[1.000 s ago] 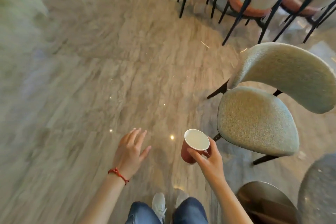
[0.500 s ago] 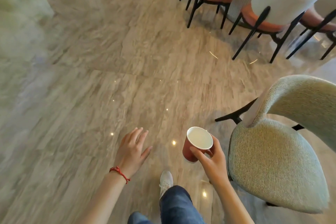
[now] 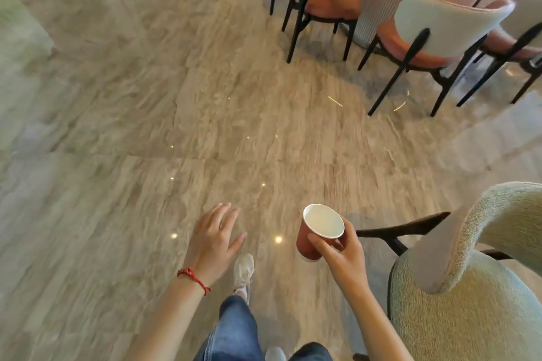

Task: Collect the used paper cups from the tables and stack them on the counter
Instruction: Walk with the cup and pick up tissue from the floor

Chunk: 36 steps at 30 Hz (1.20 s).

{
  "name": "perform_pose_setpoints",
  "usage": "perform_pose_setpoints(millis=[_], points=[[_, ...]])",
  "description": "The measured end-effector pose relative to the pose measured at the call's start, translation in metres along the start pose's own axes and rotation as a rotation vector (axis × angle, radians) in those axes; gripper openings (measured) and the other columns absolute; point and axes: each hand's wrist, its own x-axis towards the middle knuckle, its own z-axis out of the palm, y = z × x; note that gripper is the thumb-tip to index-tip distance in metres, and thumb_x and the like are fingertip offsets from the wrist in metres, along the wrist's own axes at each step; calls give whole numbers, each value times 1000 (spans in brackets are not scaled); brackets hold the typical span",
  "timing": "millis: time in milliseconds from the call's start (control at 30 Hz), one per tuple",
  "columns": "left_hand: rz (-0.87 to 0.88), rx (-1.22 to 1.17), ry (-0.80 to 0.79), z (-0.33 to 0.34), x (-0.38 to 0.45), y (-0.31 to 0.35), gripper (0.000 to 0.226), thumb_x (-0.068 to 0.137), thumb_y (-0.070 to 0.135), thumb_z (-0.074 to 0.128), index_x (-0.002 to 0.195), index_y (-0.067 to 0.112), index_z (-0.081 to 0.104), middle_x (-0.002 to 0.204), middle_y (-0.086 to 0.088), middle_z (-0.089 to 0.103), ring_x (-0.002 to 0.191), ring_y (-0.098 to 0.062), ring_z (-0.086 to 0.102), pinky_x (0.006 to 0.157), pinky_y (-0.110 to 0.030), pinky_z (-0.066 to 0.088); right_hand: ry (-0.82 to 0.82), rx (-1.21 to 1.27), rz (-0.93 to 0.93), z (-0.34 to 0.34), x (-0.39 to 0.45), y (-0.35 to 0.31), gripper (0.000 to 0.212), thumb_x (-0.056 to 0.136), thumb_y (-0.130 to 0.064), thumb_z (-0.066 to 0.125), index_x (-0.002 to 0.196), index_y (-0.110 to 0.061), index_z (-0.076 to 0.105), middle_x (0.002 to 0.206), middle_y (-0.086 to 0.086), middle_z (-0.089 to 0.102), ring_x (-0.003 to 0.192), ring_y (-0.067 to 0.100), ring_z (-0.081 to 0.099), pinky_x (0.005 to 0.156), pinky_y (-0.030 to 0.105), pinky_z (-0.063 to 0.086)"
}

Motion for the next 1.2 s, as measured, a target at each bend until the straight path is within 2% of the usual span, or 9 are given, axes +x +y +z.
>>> perform_pose_setpoints(millis=[267,533,633,867,1067,1200], points=[[138,47,-49,-26,150,-42,75,96,51,12,108,1,66,109,-19,67,104,-35,63,83,-47,51,143,87,19,43,109,-37,50,71,-9,79,108,-32,54,110,-6,63,100,11,61,79,24,50],[209,56,-137,-25,265,-33,74,95,52,12,111,4,65,112,-17,66,106,-33,63,84,-46,51,264,97,55,33,196,-51,48,70,-11,80,102,-36,56,105,-13,64,95,2,62,73,19,50],[248,64,-150,-18,307,-17,74,96,52,11,109,4,66,111,-17,67,105,-32,63,84,-46,51,283,96,54,20,232,-56,46,70,-12,80,102,-36,57,104,-13,65,92,-1,63,68,15,51],[335,49,-160,-5,443,59,77,95,53,10,109,1,65,110,-19,66,105,-35,62,84,-48,51,368,111,40,-48,346,-74,50,69,-13,81,108,-32,55,107,-11,64,98,9,63,73,21,51],[450,36,-183,-3,529,125,78,94,55,11,113,0,63,114,-21,65,110,-37,60,88,-50,48,462,106,30,-95,404,-91,53,69,-14,81,113,-27,54,109,-9,63,101,11,61,75,22,50],[564,50,-225,6,575,165,78,94,55,10,113,2,64,114,-18,65,109,-35,60,87,-48,49,575,117,42,-120,428,-96,52,69,-13,81,107,-35,54,107,-13,64,99,7,61,73,19,49]])
